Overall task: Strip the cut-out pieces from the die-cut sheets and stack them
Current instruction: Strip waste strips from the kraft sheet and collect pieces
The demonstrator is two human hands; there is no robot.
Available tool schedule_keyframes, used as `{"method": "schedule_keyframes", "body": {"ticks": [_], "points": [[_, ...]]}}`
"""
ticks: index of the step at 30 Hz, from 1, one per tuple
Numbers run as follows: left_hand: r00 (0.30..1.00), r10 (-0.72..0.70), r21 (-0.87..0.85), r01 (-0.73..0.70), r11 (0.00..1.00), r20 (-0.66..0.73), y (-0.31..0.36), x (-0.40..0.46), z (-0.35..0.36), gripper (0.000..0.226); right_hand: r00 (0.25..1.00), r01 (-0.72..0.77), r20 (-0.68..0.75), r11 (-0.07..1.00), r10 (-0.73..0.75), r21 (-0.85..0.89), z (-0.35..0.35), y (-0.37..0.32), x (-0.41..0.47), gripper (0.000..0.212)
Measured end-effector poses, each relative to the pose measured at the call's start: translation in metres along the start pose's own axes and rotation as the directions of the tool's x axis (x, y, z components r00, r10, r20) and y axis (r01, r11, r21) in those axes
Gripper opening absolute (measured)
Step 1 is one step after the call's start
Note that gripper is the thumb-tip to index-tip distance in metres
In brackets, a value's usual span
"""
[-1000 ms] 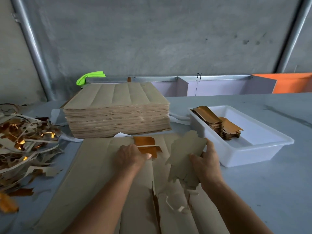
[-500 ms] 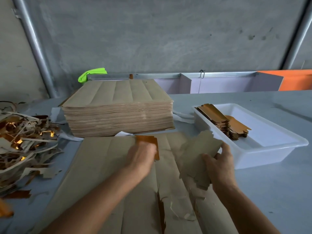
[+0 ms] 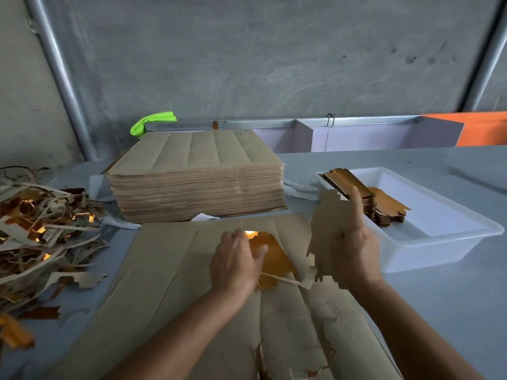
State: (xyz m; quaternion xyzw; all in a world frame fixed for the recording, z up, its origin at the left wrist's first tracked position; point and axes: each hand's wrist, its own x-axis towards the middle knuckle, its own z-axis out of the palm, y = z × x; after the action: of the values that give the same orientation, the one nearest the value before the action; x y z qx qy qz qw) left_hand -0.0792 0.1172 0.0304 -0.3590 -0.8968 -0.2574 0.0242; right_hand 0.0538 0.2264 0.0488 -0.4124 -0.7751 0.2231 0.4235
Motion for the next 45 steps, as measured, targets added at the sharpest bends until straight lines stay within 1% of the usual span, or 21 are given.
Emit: {"method": "schedule_keyframes", "body": {"ticks": [2,4,6,9,12,14,17,19,22,24,26,29,31,33,34,36,38,40,41,43,45], "points": [[0.979,-0.148,-0.024,0.153,0.988,0.143,-0.001,0.013,0.012,0.063,0.994,0.098,0.052,0.993,-0.094,-0.064,0.004,-0.005,0.000,0.077],[0.948,-0.219,0.017,0.220,0.975,0.230,0.003,0.020,0.025,0.078,0.977,0.202,0.114,0.957,-0.181,-0.209,0.009,-0.009,0.005,0.047],[0.936,-0.255,0.039,0.253,0.967,0.243,0.007,0.026,0.034,0.073,0.964,0.256,0.155,0.906,-0.215,-0.338,0.014,-0.013,0.011,0.027],[0.917,-0.308,-0.003,0.319,0.948,0.253,0.007,0.031,0.036,0.059,0.951,0.296,0.203,0.867,-0.231,-0.401,0.021,-0.014,0.013,0.028],[0.898,-0.339,-0.070,0.372,0.926,0.279,0.004,0.032,0.032,0.039,0.948,0.290,0.237,0.878,-0.211,-0.380,0.029,-0.012,0.009,0.032],[0.928,-0.288,-0.143,0.327,0.934,0.237,0.004,0.031,0.031,0.022,0.945,0.288,0.256,0.887,-0.203,-0.361,0.033,-0.011,0.007,0.030],[0.986,-0.159,-0.387,0.162,0.908,0.040,0.013,0.024,0.030,0.027,0.932,0.293,0.305,0.901,-0.195,-0.321,0.040,-0.011,0.008,0.020],[0.992,-0.102,-0.531,0.046,0.846,-0.077,0.025,0.017,0.028,0.027,0.935,0.219,0.328,0.947,-0.135,-0.234,0.043,-0.015,0.008,0.019],[0.995,-0.033,-0.684,-0.037,0.728,-0.089,0.039,0.008,0.027,0.022,0.943,-0.050,0.331,0.998,0.037,0.030,0.042,-0.019,0.007,0.024],[0.997,0.025,-0.740,-0.070,0.669,-0.072,0.041,0.005,0.027,0.015,0.929,-0.229,0.339,0.952,0.151,0.203,0.037,-0.019,0.007,0.028],[0.990,0.120,-0.732,-0.135,0.668,-0.074,0.038,0.004,0.026,0.013,0.901,-0.341,0.388,0.870,0.194,0.356,0.032,-0.016,0.005,0.029],[0.969,0.249,-0.695,-0.177,0.697,0.003,0.034,0.000,0.026,0.020,0.895,-0.362,0.392,0.858,0.212,0.363,0.030,-0.011,0.003,0.029],[0.963,0.267,-0.727,-0.152,0.670,0.045,0.030,-0.002,0.028,0.021,0.892,-0.402,0.362,0.842,0.271,0.361,0.029,-0.005,0.007,0.026],[0.982,0.190,-0.749,-0.114,0.653,0.017,0.024,0.002,0.025,0.010,0.888,-0.421,0.360,0.823,0.287,0.381,0.023,0.002,0.014,0.018],[0.990,0.133,-0.692,-0.125,0.711,-0.043,0.021,0.007,0.023,0.008,0.886,-0.418,0.372,0.826,0.278,0.379,0.020,0.004,0.016,0.015],[0.991,0.048,-0.554,-0.108,0.826,-0.122,0.016,0.024,0.021,0.018,0.882,-0.382,0.417,0.849,0.218,0.364,0.017,0.005,0.018,0.012],[0.997,0.006,-0.445,-0.042,0.895,-0.083,0.017,0.037,0.015,0.037,0.873,-0.341,0.461,0.873,0.157,0.348,0.017,0.003,0.018,0.013],[0.999,0.031,-0.385,-0.032,0.922,-0.010,0.018,0.049,0.012,0.056,0.870,-0.309,0.479,0.884,0.114,0.351,0.018,0.003,0.020,0.014],[0.997,0.062,-0.396,-0.039,0.918,0.047,0.018,0.054,0.010,0.064,0.866,-0.299,0.492,0.883,0.091,0.361,0.016,0.003,0.021,0.015],[0.970,0.107,-0.531,0.025,0.847,0.216,0.014,0.061,0.009,0.068,0.854,-0.307,0.516,0.870,0.072,0.386,0.013,0.004,0.025,0.017],[0.904,0.122,-0.640,0.190,0.745,0.410,0.011,0.060,0.007,0.054,0.855,-0.312,0.513,0.868,0.080,0.385,0.008,0.005,0.028,0.017]]}}
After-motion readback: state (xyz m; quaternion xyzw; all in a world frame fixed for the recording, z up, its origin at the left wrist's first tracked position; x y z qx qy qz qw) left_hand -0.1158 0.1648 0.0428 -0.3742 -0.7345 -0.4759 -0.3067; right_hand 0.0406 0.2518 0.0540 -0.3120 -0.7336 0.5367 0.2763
